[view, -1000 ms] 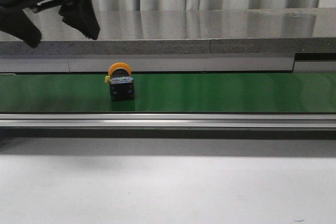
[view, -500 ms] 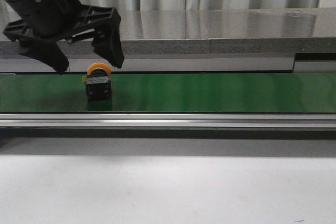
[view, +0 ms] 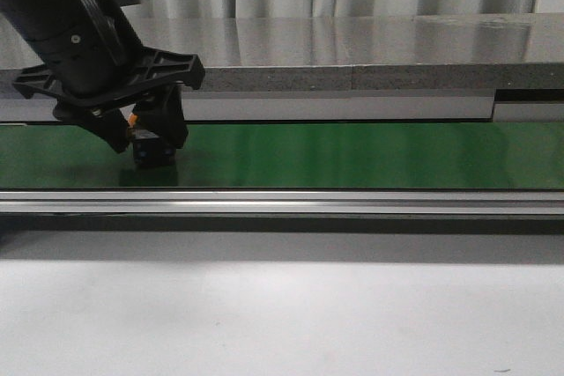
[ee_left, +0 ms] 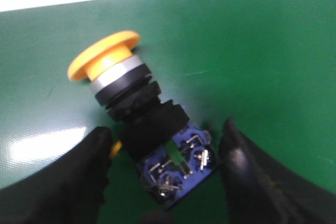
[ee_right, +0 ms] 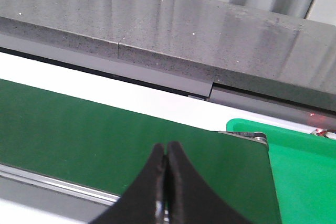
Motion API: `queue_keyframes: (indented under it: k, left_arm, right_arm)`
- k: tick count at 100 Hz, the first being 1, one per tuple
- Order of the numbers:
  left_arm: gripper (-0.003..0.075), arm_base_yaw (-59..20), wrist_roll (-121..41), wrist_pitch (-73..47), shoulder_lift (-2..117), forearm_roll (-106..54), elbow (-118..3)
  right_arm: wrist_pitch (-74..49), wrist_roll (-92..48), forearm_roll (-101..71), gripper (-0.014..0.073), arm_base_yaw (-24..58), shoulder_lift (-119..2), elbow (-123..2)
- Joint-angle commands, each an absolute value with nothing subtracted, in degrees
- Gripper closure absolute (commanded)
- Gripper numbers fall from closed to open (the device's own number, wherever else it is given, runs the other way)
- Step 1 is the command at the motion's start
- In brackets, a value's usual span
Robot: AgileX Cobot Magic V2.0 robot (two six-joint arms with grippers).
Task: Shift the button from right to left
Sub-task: 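Lift the button off the belt and carry it over the blue tray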
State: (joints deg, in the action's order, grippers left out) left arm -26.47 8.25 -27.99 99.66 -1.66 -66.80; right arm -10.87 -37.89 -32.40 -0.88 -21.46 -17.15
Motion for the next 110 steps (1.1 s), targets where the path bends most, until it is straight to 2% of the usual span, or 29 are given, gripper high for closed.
queue_keyframes:
  k: [1, 30, 67, 110]
  left_arm:
    - [0.048, -26.0, 8.9, -26.4, 97.2, -1.8, -68.6]
    - [0.0482, -24.6, 8.9, -28.9, 96.6, -0.6, -68.6]
    - [0.0482, -22.1, 8.9, -35.9, 87.4, 5.9, -68.7]
    - [0.0482, -6.8, 5.5, -42.1, 81.9, 13.5, -68.7]
  right_arm:
    - [-7.1, -38.4, -33.3, 0.0658, -0.6, -21.6, -18.7]
    - [-7.1, -38.4, -33.3, 0.0658, -0.6, -21.6, -18.7]
    - [-7.1, -38.4, -33.3, 0.0658, -0.6, -21.6, -18.7]
    - [-7.1, -38.4, -33.3, 0.0658, -0.6, -21.6, -18.7]
